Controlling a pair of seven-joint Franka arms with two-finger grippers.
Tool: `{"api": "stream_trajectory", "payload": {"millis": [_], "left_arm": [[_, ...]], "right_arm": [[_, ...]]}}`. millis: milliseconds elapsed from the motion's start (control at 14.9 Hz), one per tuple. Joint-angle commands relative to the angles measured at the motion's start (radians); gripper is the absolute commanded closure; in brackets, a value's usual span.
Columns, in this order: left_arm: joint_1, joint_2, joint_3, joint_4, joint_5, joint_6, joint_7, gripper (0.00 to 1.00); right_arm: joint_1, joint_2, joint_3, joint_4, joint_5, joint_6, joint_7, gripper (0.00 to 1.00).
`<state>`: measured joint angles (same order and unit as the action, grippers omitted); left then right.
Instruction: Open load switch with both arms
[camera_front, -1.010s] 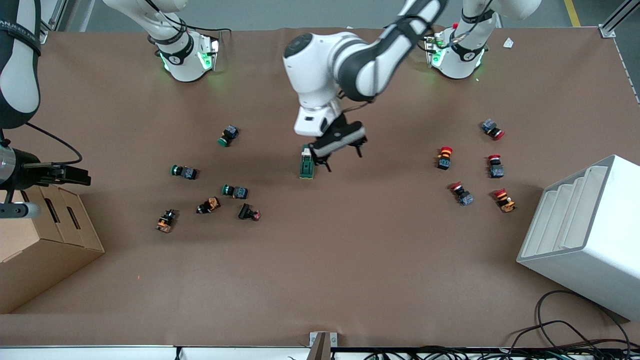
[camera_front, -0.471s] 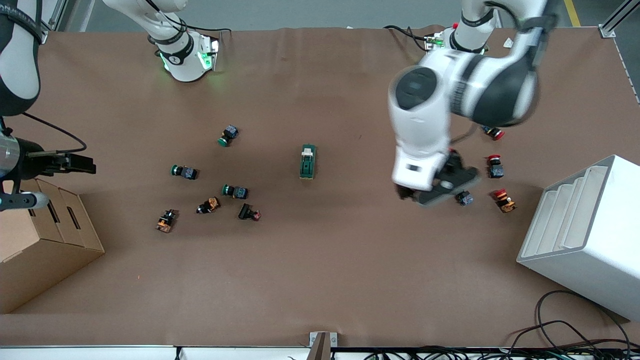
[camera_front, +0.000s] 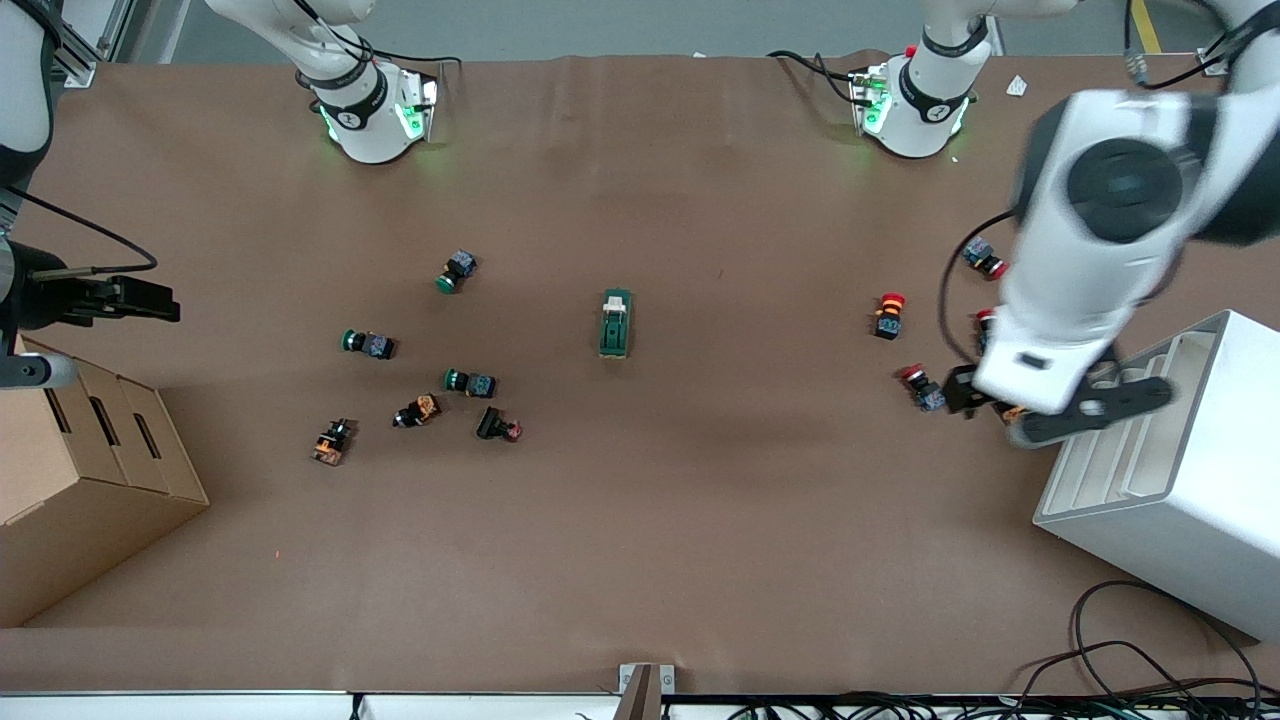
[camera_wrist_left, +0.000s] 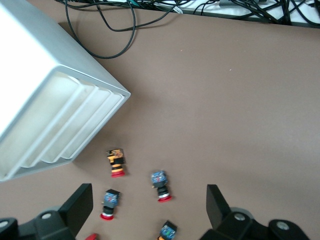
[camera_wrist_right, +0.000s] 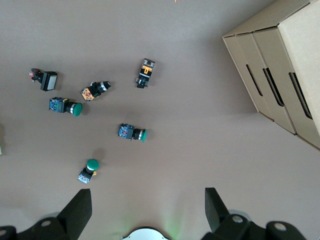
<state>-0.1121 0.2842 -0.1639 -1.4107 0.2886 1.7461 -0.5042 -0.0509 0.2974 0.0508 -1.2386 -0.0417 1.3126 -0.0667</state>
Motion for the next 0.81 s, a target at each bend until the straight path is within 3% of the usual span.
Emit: {"api": "stream_trajectory", "payload": {"millis": [0,404,740], "left_arm": [[0.07,-0.089,0.003,-0.033,-0.086,-0.049,0.151,0.0],[0.204,-0.264,0.027,-0.151,-0.233,-0.123,0.446,0.0],[0.215,-0.371,0.027,-0.212,-0.24,-0.209,0.492,0.0]], "right_arm": [[0.017,-0.023,-0.041,-0.018,0.022,-0.007,0.004,0.0],[0.042,-0.079,-0.068,-0.059,0.026,-0.007,0.004,0.0],[0.066,-0.15,-0.089,-0.143,0.025,0.027,-0.001,0.0]]}}
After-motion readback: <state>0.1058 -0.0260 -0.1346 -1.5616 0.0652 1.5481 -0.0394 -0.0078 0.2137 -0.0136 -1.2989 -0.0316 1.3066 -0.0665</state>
